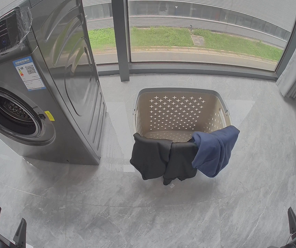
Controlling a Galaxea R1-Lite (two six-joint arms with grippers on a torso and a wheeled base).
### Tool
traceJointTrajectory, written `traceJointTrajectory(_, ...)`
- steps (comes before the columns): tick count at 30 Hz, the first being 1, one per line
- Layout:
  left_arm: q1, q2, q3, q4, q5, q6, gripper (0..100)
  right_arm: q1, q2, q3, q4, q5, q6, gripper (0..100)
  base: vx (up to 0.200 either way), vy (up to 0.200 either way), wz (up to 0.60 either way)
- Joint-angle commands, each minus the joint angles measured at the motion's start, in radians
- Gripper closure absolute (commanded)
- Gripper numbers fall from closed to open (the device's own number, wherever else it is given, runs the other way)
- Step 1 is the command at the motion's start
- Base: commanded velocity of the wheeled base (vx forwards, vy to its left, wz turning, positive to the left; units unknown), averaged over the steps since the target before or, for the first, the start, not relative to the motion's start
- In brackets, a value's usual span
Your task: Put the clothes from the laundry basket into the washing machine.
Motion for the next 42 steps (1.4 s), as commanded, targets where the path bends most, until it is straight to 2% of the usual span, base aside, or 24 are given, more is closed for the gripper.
traceJointTrajectory(1, 0.000, -0.015, 0.015, 0.000, 0.000, -0.001, 0, 0.000, -0.016, 0.018, 0.000, 0.001, -0.001, 0, 0.000, -0.200, 0.00)
traceJointTrajectory(12, 0.000, -0.015, 0.015, 0.000, 0.000, 0.000, 0, 0.000, -0.016, 0.018, 0.000, 0.000, 0.002, 0, 0.000, -0.200, 0.00)
traceJointTrajectory(27, 0.000, -0.015, 0.015, 0.000, 0.000, 0.000, 0, 0.000, -0.016, 0.016, 0.003, 0.001, -0.001, 0, 0.000, 0.000, 0.00)
traceJointTrajectory(33, 0.000, -0.015, 0.013, 0.000, 0.000, 0.000, 0, 0.000, -0.016, 0.016, 0.001, 0.001, 0.001, 0, 0.000, 0.200, 0.00)
traceJointTrajectory(42, 0.000, -0.015, 0.015, 0.000, 0.002, 0.000, 0, 0.000, -0.016, 0.016, 0.001, 0.001, -0.001, 0, 0.000, 0.000, 0.00)
